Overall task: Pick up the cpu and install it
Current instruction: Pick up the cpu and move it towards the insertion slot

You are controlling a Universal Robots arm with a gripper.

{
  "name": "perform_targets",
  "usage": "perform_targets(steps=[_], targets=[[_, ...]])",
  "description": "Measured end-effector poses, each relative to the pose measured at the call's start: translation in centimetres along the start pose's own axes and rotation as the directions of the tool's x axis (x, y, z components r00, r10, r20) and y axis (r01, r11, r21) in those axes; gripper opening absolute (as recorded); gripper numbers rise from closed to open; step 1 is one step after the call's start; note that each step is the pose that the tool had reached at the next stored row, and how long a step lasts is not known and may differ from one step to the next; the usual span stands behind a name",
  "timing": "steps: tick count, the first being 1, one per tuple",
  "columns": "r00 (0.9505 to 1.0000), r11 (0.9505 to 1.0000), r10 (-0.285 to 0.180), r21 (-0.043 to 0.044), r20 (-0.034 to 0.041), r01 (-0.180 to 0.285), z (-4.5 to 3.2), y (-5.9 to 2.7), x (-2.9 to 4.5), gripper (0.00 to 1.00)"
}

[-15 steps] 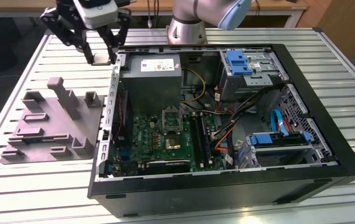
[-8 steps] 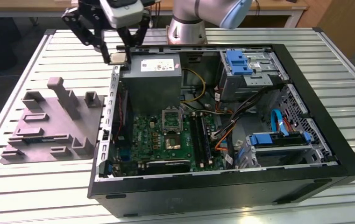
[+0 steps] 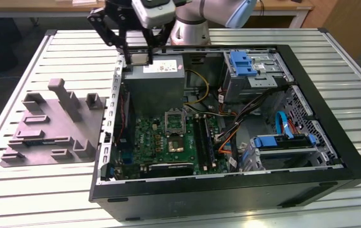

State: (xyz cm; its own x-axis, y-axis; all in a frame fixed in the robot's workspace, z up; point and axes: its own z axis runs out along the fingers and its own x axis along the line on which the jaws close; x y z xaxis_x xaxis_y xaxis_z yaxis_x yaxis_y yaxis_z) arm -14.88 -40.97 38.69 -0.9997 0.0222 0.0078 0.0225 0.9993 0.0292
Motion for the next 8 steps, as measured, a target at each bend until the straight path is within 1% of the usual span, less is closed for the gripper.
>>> perform_targets(steps=[3,4,6,7,8], targets=[[1.0,1.0,0.0,-0.0001,0.0,0.0,0.04,0.03,-1.36,0.47],[1.0,1.0,0.0,-0.0001,0.0001,0.0,0.07,0.04,-2.25,0.47],[1.0,1.0,0.0,0.0,0.0,0.0,0.1,0.05,-3.16,0.47],[1.0,1.0,0.0,-0.0001,0.0,0.0,0.11,-0.01,-3.38,0.47],[1.0,1.0,0.0,0.0,0.0001,0.0,0.12,-0.16,-3.45,0.47]])
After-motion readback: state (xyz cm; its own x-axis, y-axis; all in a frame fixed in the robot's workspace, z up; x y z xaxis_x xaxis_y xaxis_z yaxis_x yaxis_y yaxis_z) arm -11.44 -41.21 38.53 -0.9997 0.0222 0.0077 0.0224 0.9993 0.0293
